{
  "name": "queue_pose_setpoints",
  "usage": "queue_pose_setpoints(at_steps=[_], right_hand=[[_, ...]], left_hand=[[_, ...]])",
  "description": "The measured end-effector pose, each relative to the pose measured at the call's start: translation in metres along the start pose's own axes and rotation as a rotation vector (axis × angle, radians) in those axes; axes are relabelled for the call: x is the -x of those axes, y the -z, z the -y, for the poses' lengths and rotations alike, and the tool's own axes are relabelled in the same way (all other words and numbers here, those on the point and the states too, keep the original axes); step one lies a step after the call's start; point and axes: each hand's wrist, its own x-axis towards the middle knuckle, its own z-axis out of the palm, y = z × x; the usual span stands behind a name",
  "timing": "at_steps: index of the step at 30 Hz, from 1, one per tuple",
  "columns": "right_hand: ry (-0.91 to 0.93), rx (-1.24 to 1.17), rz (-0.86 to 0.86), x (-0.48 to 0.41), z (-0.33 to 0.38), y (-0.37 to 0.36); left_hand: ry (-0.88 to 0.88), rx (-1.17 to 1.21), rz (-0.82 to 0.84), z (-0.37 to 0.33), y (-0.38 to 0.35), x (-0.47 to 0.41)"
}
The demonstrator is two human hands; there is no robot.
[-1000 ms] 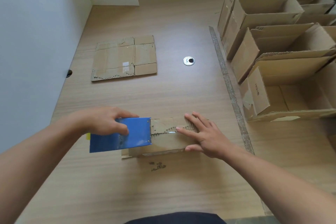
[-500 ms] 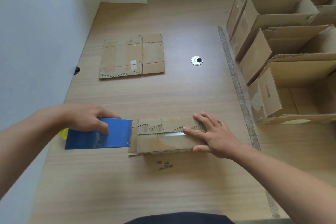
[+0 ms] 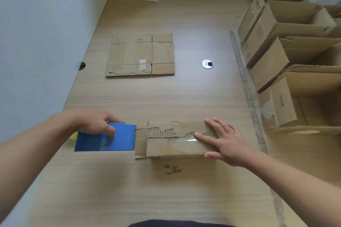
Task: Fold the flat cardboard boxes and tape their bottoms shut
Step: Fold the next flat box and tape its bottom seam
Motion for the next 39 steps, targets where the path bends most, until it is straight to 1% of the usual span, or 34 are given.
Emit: queue_pose_setpoints(at_steps=[4, 9, 16, 21, 24, 27, 30, 32, 34, 36, 39], right_hand=[[-0.009, 0.037, 0.016, 0.001, 0.005, 0.008], [0.008, 0.082, 0.029, 0.001, 0.009, 0.016], [-0.045, 0.1, 0.061, 0.002, 0.018, 0.019], [-0.072, 0.106, 0.093, 0.0, 0.03, 0.02], [-0.059, 0.054, 0.096, -0.004, 0.041, 0.025], [-0.067, -0.069, 0.096, -0.01, 0.051, 0.029], [-0.111, -0.169, 0.092, -0.014, 0.061, 0.031], [-0.145, -0.176, 0.079, -0.016, 0.069, 0.034], [-0.201, -0.183, 0.061, -0.019, 0.077, 0.037], [-0.274, -0.19, 0.058, -0.023, 0.085, 0.043], [-0.375, -0.146, 0.052, -0.03, 0.104, 0.051]], left_hand=[[-0.047, 0.04, 0.003, 0.01, -0.007, -0.008], [-0.059, 0.073, -0.012, 0.016, -0.01, -0.015], [-0.044, 0.054, -0.014, 0.008, -0.015, -0.034], [-0.039, 0.059, -0.069, -0.005, -0.026, -0.045], [-0.044, 0.089, -0.089, -0.014, -0.033, -0.047], [-0.021, 0.087, -0.119, -0.018, -0.035, -0.046], [0.016, 0.034, -0.197, -0.031, -0.041, -0.046], [0.037, -0.028, -0.279, -0.043, -0.054, -0.051], [0.051, -0.044, -0.326, -0.051, -0.068, -0.056], [0.043, 0.01, -0.327, -0.046, -0.077, -0.056], [0.022, 0.161, -0.312, -0.024, -0.091, -0.049]])
